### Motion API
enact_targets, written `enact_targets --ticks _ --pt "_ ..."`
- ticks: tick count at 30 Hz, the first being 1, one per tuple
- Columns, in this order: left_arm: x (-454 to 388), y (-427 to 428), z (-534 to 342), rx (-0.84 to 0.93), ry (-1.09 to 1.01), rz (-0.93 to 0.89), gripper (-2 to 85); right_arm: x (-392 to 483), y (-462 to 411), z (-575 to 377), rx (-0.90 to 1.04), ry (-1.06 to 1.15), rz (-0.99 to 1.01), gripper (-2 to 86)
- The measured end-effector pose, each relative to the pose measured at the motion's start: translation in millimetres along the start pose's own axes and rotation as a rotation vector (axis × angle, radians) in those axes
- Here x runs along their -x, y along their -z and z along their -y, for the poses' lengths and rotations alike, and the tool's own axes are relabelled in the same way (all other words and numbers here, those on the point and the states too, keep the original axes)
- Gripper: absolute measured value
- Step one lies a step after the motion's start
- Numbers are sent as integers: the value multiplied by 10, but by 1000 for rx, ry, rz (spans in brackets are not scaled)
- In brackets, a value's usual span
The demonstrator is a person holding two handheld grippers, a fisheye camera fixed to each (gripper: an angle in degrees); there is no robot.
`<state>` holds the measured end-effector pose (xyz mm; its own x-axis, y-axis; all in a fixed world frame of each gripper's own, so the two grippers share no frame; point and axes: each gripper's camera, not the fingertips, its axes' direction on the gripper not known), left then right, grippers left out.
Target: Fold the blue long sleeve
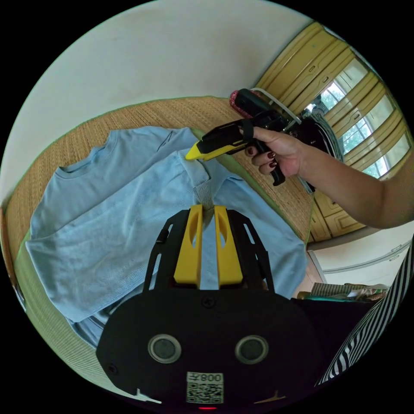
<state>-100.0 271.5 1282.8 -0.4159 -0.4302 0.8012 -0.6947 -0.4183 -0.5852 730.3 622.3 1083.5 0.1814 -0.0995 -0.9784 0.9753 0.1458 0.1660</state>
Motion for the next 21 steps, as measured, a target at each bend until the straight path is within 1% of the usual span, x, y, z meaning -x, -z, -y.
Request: enact_targets --ticks 2,3,4,5,7,11,14,17,18,20,21 --pt "-67 -246 -18 39 -27 16 51 -42 -43 -38 11 -18 -42 17" --pt "-71 -331 -29 55 -27 23 51 -81 -105 -56 32 -27 -104 17" --pt "-67 -529 -52 105 -23 27 52 -151 -195 -65 72 -55 -171 17" --pt "-51 -719 -76 161 -16 23 53 -187 -237 -70 88 -70 -191 17" --pt "-18 -873 -121 195 13 23 54 -214 -310 -93 99 -96 -257 16" --pt "51 -706 -235 105 56 -15 55 102 -283 -102 42 -54 -366 15" --pt "141 -733 -361 95 94 -57 59 463 -381 -105 3 0 -458 14" --pt "227 -971 -551 168 109 -70 61 598 -686 -83 59 22 -559 12" --pt "238 -957 -588 156 109 -79 61 538 -809 -79 113 -1 -666 11" --pt "274 -819 -725 113 107 -99 59 465 -715 -83 78 -50 -592 9" --pt "290 -775 -772 101 110 -106 58 427 -576 -95 31 -95 -561 7"
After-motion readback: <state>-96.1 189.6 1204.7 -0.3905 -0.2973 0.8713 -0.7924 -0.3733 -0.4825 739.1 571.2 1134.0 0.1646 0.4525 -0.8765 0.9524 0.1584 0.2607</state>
